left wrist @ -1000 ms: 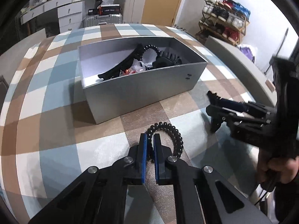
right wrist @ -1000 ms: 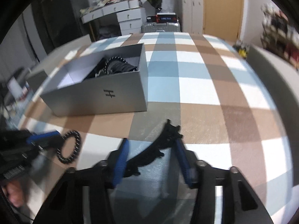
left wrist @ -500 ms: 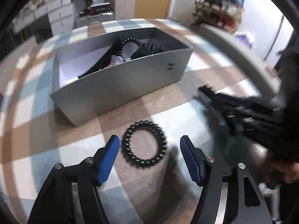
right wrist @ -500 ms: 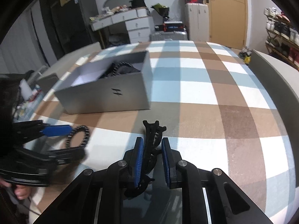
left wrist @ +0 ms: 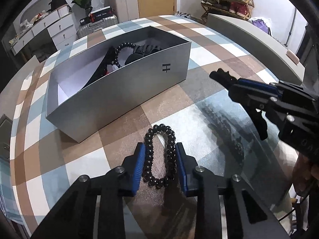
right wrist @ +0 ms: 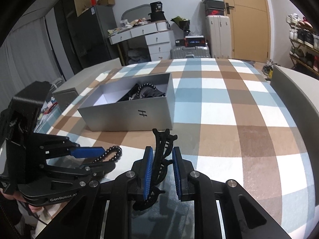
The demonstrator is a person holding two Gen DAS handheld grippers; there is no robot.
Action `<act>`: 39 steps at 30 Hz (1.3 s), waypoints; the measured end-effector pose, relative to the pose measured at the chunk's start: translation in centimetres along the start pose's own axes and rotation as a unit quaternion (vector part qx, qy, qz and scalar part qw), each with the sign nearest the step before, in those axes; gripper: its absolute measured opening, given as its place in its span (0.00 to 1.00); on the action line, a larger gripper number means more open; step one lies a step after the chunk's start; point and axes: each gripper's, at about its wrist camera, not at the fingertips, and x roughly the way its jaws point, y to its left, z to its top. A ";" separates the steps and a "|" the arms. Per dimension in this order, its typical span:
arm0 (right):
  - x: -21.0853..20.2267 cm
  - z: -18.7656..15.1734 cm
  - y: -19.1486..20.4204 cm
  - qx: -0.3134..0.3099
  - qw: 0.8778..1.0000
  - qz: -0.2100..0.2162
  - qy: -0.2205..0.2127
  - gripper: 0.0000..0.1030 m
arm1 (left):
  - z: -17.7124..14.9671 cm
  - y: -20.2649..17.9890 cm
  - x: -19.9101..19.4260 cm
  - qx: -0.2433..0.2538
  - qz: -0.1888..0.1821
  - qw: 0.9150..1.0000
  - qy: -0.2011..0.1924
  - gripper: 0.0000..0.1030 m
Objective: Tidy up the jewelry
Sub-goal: 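Carry the coil hair tie and claw clip into the grey box and open both tools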
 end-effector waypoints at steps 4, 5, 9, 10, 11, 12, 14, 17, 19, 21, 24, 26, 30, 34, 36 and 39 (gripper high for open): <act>-0.7 0.3 -0.2 0.004 1.000 0.005 -0.011 0.18 | -0.1 0.1 -0.6 -0.005 0.005 1.000 -0.006 0.24; -0.9 0.4 -0.2 0.004 1.000 0.007 -0.014 0.18 | -0.1 0.2 -0.9 -0.005 0.010 1.000 -0.011 0.24; -1.7 1.0 0.2 0.001 1.000 0.013 -0.026 0.18 | 0.1 0.6 -2.7 -0.012 0.012 0.999 -0.034 0.24; -1.9 1.2 0.2 0.001 0.999 0.018 -0.029 0.18 | 0.2 0.7 -3.4 -0.013 0.013 0.999 -0.042 0.24; -2.1 1.4 0.4 0.000 0.999 0.023 -0.032 0.18 | 0.3 0.9 -4.0 -0.016 0.012 0.999 -0.050 0.24; -2.2 1.8 0.5 -0.001 0.999 0.027 -0.035 0.18 | 0.5 1.1 -4.5 -0.019 0.009 0.998 -0.057 0.24; -2.4 2.5 0.7 -0.004 0.998 0.035 -0.042 0.18 | 1.0 1.5 -5.7 -0.025 0.005 0.997 -0.072 0.24; -2.2 3.9 1.0 -0.008 0.997 0.052 -0.050 0.18 | 1.8 2.4 -6.8 -0.032 0.006 0.995 -0.091 0.24; -1.9 5.0 1.2 -0.010 0.996 0.064 -0.054 0.18 | 2.6 3.1 -7.5 -0.030 0.026 0.993 -0.110 0.24; -1.4 6.0 1.5 -0.014 0.995 0.077 -0.057 0.18 | 3.3 3.9 -7.5 -0.038 0.025 0.992 -0.118 0.24; -0.4 7.6 2.1 -0.020 0.994 0.091 -0.062 0.18 | 4.5 5.2 -6.9 -0.048 0.026 0.991 -0.121 0.24; 0.1 8.3 2.4 -0.024 0.993 0.098 -0.065 0.18 | 4.8 5.9 -6.4 -0.055 0.021 0.991 -0.121 0.24; 1.9 10.1 3.1 -0.030 0.991 0.114 -0.066 0.18 | 5.6 7.3 -5.3 -0.079 0.017 0.989 -0.122 0.24; 3.8 11.1 3.5 -0.034 0.990 0.124 -0.062 0.18 | 6.1 8.0 -4.3 -0.092 0.016 0.988 -0.121 0.24; 4.5 11.3 3.6 -0.034 0.990 0.126 -0.059 0.18 | 6.3 8.2 -3.8 -0.093 0.012 0.988 -0.119 0.24; 6.0 11.5 3.6 -0.033 0.990 0.125 -0.049 0.18 | 6.5 8.3 -3.4 -0.096 0.004 0.989 -0.116 0.24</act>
